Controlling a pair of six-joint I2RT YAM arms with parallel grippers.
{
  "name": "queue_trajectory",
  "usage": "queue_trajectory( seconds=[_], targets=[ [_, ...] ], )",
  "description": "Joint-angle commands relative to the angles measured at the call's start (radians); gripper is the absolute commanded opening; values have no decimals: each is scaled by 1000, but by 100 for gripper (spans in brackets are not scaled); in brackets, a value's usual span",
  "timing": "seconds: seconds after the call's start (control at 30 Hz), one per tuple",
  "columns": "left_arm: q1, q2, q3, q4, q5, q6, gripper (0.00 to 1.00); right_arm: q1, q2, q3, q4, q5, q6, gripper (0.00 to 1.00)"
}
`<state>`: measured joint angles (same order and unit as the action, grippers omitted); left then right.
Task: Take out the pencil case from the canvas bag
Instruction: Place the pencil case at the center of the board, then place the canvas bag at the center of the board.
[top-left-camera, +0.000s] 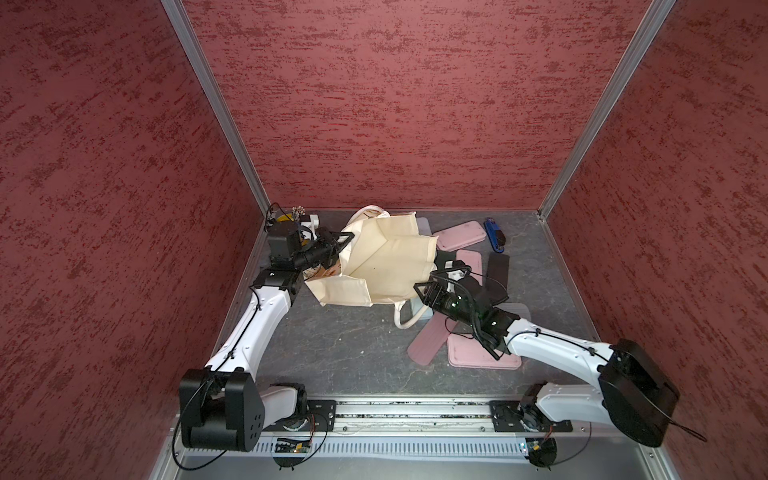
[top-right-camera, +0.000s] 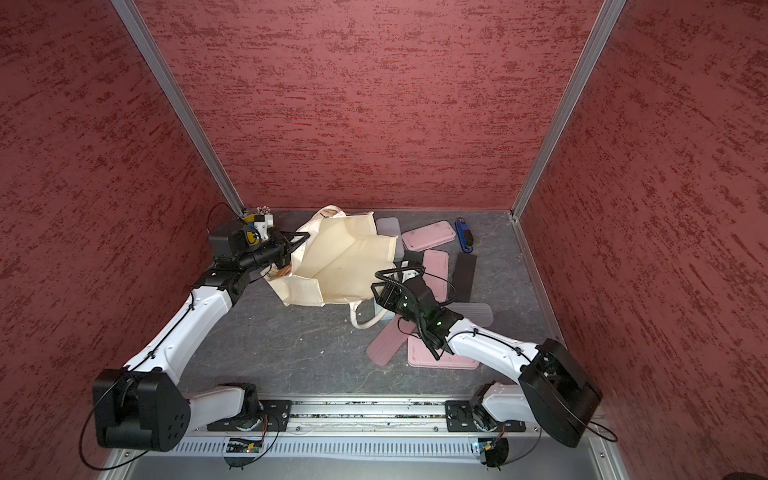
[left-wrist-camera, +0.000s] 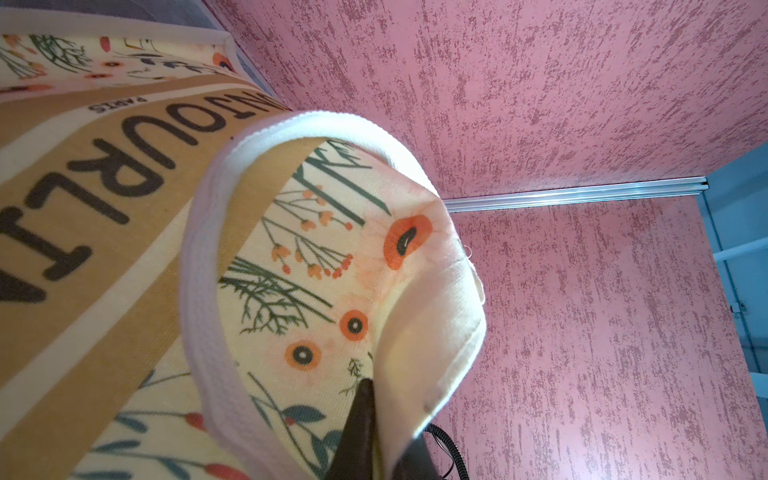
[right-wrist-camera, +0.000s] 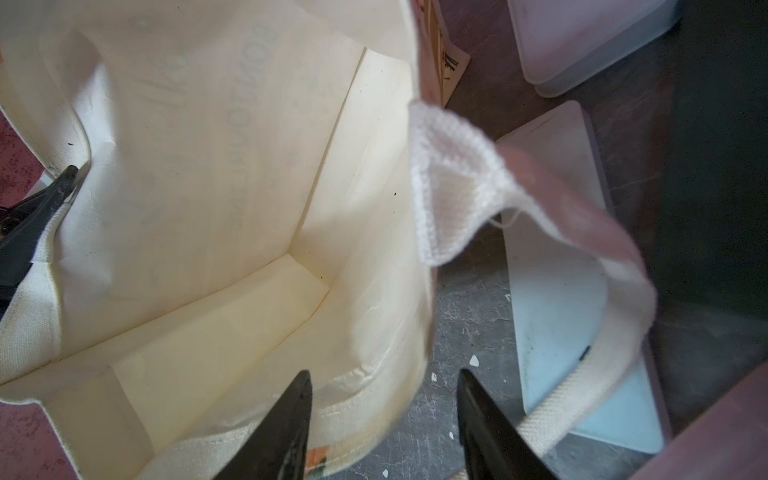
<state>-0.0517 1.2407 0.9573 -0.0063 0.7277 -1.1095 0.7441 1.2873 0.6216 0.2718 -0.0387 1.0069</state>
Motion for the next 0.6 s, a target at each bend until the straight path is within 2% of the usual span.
queue_trajectory(
  seconds=[0.0,0.13,0.3,0.43,0.57],
  targets=[
    [-4,2,25,30,24,-6,2,-5,-3,15,14,4,34,56],
    [-3,-1,17,30,27,-7,2,-5,33,28,60,-13,36,47],
    [0,-3,18,30,45,-4,2,-4,97,102,40,-20,27,25],
    [22,-5,24,22,56,0,3,-5,94,146,40,-20,7,11],
    [85,-9,43,18,76,2,18,-5,91,205,12,-11,-20,7]
  ],
)
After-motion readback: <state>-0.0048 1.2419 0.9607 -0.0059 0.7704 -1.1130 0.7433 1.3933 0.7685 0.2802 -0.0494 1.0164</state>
